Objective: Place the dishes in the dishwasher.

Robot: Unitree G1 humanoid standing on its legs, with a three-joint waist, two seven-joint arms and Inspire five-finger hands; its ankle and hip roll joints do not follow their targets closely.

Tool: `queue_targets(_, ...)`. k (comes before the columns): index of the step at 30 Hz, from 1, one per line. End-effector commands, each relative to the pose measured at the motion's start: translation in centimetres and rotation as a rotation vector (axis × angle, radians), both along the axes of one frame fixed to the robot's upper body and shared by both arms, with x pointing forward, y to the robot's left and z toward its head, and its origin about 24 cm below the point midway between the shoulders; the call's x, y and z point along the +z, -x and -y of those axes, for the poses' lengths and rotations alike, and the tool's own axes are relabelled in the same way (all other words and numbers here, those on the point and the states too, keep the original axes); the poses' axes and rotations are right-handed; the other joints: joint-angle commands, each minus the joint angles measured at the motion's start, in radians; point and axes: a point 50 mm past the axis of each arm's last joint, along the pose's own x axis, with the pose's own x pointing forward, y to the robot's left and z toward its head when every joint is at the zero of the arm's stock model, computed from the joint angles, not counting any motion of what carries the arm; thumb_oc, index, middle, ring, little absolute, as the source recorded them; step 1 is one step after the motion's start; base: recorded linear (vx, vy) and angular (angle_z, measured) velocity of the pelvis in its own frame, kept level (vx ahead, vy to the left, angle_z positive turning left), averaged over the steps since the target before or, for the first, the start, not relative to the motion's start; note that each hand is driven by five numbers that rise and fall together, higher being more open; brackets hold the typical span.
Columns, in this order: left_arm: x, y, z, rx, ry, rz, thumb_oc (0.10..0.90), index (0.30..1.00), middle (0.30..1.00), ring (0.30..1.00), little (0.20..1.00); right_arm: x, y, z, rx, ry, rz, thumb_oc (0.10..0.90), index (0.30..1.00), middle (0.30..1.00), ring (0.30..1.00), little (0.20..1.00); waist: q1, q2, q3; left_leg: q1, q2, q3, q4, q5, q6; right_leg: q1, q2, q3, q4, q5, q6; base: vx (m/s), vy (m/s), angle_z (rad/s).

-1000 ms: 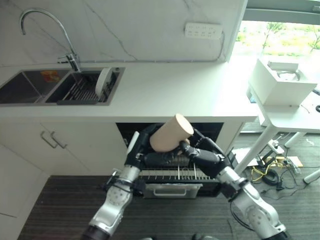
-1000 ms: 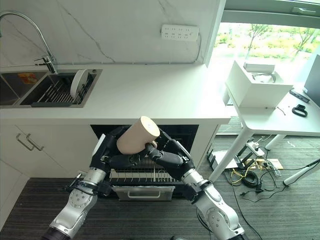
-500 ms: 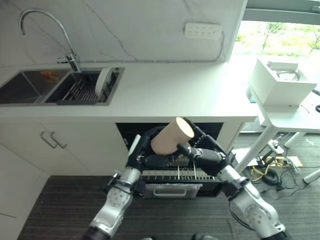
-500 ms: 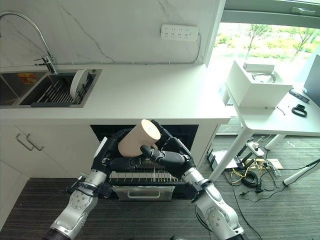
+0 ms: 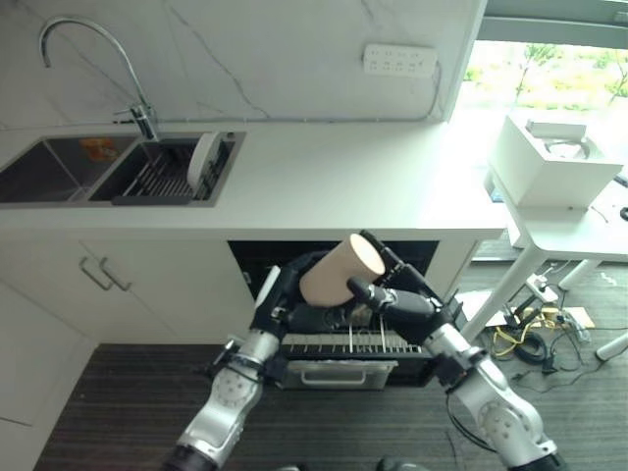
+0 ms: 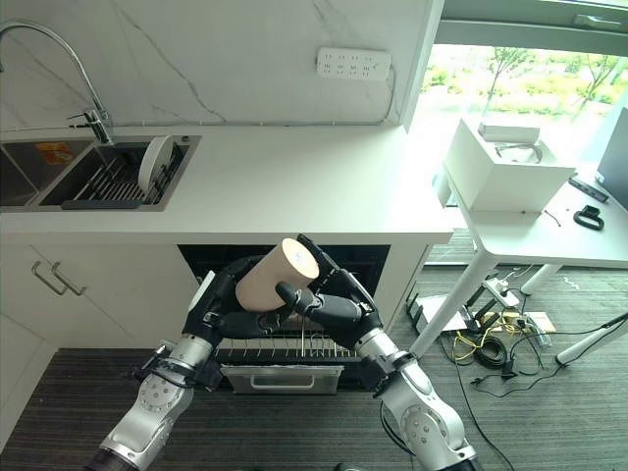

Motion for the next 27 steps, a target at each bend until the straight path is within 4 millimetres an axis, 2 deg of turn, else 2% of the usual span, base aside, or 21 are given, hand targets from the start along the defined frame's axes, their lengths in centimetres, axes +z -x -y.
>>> queue_targets(1,3.2,-0.46,3.27,-0.176,0.002,0.182,0.4,0.3,0.3,0.3,0.3,7.28,-0.32,-2.87,0.121,-0.234,0.33,0.8,0.9,0.9,0.9,0.9,-0.008,-0.01,-0.055,0.04,0.067,-0.042,-0.026,-0.064,-0.019,0.057,-0.054,0.034,-0.052,-0.032,0.102,0.0,0.0,0.0)
queue_targets(9,3.55,-0.52,3.82,-0.208,-0.023,0.195,0.4,0.3,0.3,0.3,0.3,7.04,-0.38,-3.7,0.153,-0.235,0.316,0.8,0.9,0.9,0.9,0.9,-0.007,-0.01,-0.055,0.038,0.066,-0.042,-0.026,-0.064,-0.018,0.055,-0.055,0.036,-0.052,-0.032,0.102,0.0,0.0,0.0)
queue_targets(10,3.55,-0.53,3.84,-0.207,-0.022,0.194,0.4,0.3,0.3,0.3,0.3,7.04,-0.38,-3.72,0.153,-0.235,0.316,0.718,0.778,0.778,0.778,0.778,-0.007,-0.01,-0.055,0.038,0.066,-0.042,-0.026,-0.064,-0.018,0.056,-0.055,0.036,-0.052,-0.032,0.102,0.0,0.0,0.0)
queue_targets(11,3.51,-0.53,3.86,-0.208,-0.022,0.193,0.4,0.3,0.3,0.3,0.3,7.04,-0.37,-3.75,0.153,-0.233,0.317,0.563,0.545,0.545,0.545,0.545,-0.007,-0.01,-0.054,0.038,0.066,-0.042,-0.026,-0.064,-0.018,0.056,-0.055,0.036,-0.052,-0.032,0.102,0.0,0.0,0.0)
queue_targets(12,3.5,-0.49,3.91,-0.21,-0.024,0.194,0.4,0.3,0.3,0.3,0.3,7.06,-0.33,-3.77,0.152,-0.227,0.317,0.449,0.373,0.373,0.373,0.373,-0.008,-0.01,-0.054,0.038,0.066,-0.042,-0.026,-0.064,-0.018,0.056,-0.055,0.036,-0.052,-0.033,0.102,0.0,0.0,0.0)
queue_targets(13,3.49,-0.46,3.92,-0.211,-0.025,0.193,0.4,0.3,0.3,0.3,0.3,7.1,-0.34,-3.76,0.149,-0.22,0.321,0.4,0.3,0.3,0.3,0.3,-0.008,-0.011,-0.053,0.038,0.066,-0.042,-0.026,-0.064,-0.018,0.055,-0.055,0.037,-0.052,-0.033,0.102,0.0,0.0,0.0)
queue_targets(26,3.49,-0.43,4.11,-0.235,-0.075,0.19,0.4,0.3,0.3,0.3,0.3,7.1,-0.4,-3.49,0.118,-0.153,0.34,0.4,0.3,0.3,0.3,0.3,-0.007,-0.011,-0.05,0.035,0.068,-0.04,-0.026,-0.061,-0.02,0.053,-0.058,0.033,-0.052,-0.031,0.104,0.0,0.0,0.0)
queue_targets(27,3.41,-0.46,4.07,-0.23,-0.07,0.18,0.469,0.404,0.404,0.404,0.404,7.08,-0.44,-3.4,0.106,-0.149,0.339,0.4,0.3,0.3,0.3,0.3,-0.007,-0.011,-0.05,0.035,0.068,-0.04,-0.026,-0.061,-0.02,0.053,-0.058,0.033,-0.052,-0.031,0.104,0.0,0.0,0.0)
